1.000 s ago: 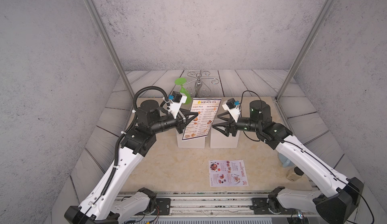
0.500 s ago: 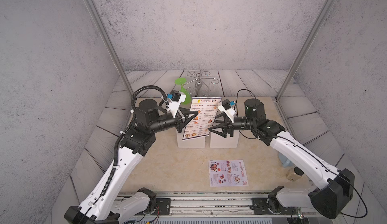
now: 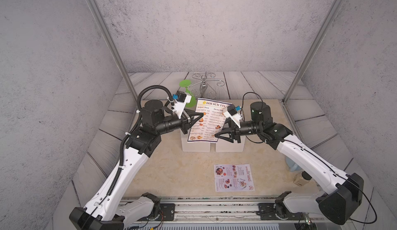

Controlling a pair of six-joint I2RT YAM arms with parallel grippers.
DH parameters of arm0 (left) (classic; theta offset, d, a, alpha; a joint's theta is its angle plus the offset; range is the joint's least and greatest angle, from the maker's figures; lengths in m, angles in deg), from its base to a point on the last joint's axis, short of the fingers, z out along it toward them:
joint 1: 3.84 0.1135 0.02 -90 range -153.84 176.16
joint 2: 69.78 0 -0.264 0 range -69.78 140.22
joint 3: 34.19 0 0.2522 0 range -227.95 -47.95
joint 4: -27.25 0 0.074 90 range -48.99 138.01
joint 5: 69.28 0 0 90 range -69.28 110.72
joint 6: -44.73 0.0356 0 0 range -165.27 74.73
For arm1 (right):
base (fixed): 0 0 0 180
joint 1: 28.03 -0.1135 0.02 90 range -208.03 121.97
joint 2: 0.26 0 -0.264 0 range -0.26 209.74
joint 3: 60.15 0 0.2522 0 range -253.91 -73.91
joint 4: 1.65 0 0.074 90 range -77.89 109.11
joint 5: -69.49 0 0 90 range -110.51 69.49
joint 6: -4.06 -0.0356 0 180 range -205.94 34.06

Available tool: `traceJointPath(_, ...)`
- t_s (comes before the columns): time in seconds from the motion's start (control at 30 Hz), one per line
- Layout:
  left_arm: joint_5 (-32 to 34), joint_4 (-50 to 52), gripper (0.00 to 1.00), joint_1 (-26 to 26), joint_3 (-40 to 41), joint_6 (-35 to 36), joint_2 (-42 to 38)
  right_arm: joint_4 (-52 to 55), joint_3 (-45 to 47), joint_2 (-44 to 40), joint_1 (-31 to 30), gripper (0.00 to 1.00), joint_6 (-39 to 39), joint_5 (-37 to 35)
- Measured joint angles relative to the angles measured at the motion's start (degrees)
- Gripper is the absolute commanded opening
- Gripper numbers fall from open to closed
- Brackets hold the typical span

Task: Insert the menus into the narrow rack
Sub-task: Pick up the menu from the center of the board.

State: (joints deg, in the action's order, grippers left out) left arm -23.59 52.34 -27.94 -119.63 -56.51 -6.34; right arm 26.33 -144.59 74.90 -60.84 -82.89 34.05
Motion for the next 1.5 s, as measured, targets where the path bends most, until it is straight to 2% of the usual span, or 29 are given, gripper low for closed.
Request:
traceJointPath(0.57,-0.3,-0.4,0.00,0.3,-0.7,0.0,1.7,1.2,0.0,2.4,0.0,0.24,0.2,0.8)
traceJointPath(1.17,-1.0,-0.4,0.00,0.4,-0.7,0.0,1.9,-0.8,-0.2,3.9,-0.8,0.12,-1.2,-0.3)
traceJointPath(1.33,-1.0,-0.4,0.09,0.5,-0.7,0.0,1.9,-1.3,-0.2,3.9,-0.9,0.06,-1.9,-0.7)
traceJointPath(1.5,-0.7,-0.4,0.26,0.5,-0.7,-0.2,1.9,-1.9,-0.2,3.9,-0.9,0.01,-2.5,-1.9)
